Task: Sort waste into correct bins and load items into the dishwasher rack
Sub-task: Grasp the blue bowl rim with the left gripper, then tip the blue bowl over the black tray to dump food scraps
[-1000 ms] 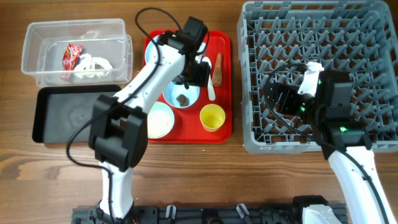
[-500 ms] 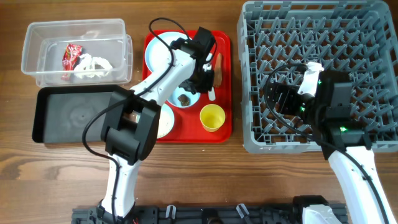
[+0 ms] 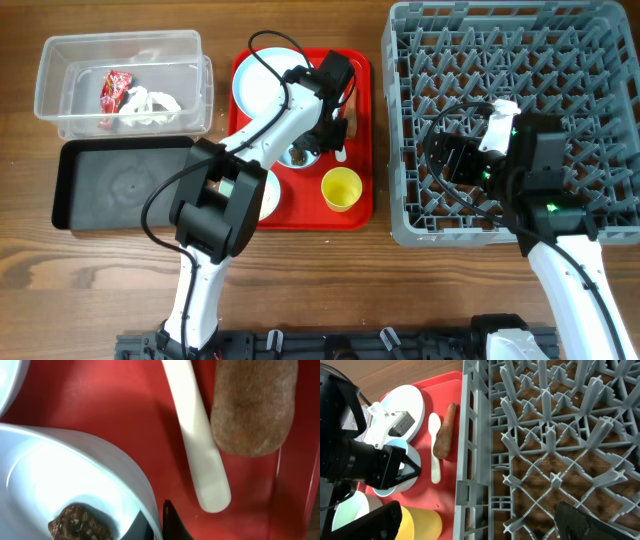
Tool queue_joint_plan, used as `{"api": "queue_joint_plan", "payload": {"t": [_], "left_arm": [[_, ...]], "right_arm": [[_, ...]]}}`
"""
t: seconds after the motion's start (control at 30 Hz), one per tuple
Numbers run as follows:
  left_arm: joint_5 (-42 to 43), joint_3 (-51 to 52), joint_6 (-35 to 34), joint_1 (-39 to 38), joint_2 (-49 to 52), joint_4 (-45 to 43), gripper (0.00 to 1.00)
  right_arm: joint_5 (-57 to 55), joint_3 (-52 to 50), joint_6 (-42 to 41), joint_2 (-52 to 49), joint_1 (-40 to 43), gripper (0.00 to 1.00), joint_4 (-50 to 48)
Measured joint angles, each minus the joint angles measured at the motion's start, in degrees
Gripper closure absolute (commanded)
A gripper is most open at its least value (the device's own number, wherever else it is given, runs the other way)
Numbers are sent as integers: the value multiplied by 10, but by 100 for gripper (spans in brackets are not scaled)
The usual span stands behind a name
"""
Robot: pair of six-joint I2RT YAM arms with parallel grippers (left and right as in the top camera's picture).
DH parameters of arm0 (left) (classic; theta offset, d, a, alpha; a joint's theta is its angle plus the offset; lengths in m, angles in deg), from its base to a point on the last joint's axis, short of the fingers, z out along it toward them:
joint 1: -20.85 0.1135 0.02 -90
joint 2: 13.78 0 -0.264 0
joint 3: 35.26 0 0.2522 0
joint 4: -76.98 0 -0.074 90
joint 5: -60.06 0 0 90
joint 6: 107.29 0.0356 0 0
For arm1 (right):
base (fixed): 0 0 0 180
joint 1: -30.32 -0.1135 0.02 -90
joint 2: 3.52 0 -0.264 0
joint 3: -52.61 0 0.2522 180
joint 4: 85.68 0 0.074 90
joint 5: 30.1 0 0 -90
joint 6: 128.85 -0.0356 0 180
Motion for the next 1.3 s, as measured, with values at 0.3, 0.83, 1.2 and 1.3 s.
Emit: {"api": "queue_joint_plan", "payload": {"t": [0.3,0.83,1.2,1.3], "left_arm": [[8,-22,-3,0,-15,50,96],[43,-32,-32,198,-207,164,96],[53,23,-33,457,-210,154,96],[91,90,-34,506,-210,98,96]], "right_arm": [[0,0,0,0,0,0,0],[0,0,0,0,0,0,0],[0,0,0,0,0,0,-8],[0,0,0,0,0,0,-11]]}}
